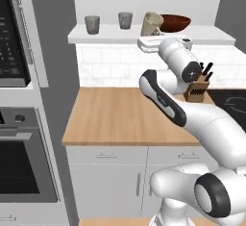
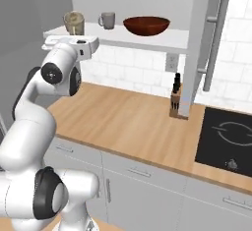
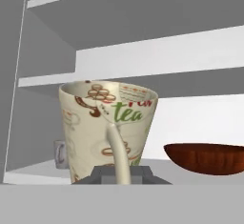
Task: Gather all objects into one cabinet and sort the glasses and bowls to opposite sides.
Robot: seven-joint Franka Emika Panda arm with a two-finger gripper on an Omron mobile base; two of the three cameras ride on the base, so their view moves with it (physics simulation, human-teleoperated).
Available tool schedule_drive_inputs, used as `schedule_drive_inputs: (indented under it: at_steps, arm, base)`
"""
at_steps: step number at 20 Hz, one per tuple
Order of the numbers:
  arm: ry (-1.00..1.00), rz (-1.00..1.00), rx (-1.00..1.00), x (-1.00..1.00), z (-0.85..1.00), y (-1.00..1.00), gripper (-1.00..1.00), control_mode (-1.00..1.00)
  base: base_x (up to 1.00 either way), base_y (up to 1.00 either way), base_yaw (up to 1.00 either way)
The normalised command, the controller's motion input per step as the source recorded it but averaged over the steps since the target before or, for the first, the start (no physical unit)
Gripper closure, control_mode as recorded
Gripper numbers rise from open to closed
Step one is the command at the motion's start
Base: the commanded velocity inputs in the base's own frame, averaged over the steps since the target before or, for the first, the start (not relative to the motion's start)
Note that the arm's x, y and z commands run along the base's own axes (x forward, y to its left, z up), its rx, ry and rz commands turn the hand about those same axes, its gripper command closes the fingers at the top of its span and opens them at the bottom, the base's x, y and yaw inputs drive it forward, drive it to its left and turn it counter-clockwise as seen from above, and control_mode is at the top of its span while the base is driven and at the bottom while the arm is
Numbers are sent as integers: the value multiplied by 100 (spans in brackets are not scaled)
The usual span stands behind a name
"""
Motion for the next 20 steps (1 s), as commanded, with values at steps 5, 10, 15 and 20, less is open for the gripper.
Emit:
schedule_drive_inputs:
  at_steps: [5,10,15,20]
  arm:
    - [0,0,0,0,0,0,100,100]
    - [0,0,0,0,0,0,100,100]
    - [0,0,0,0,0,0,100,100]
    - [0,0,0,0,0,0,100,100]
  base:
    - [34,41,-28]
    - [34,12,-15]
    - [35,23,-11]
    - [32,32,-4]
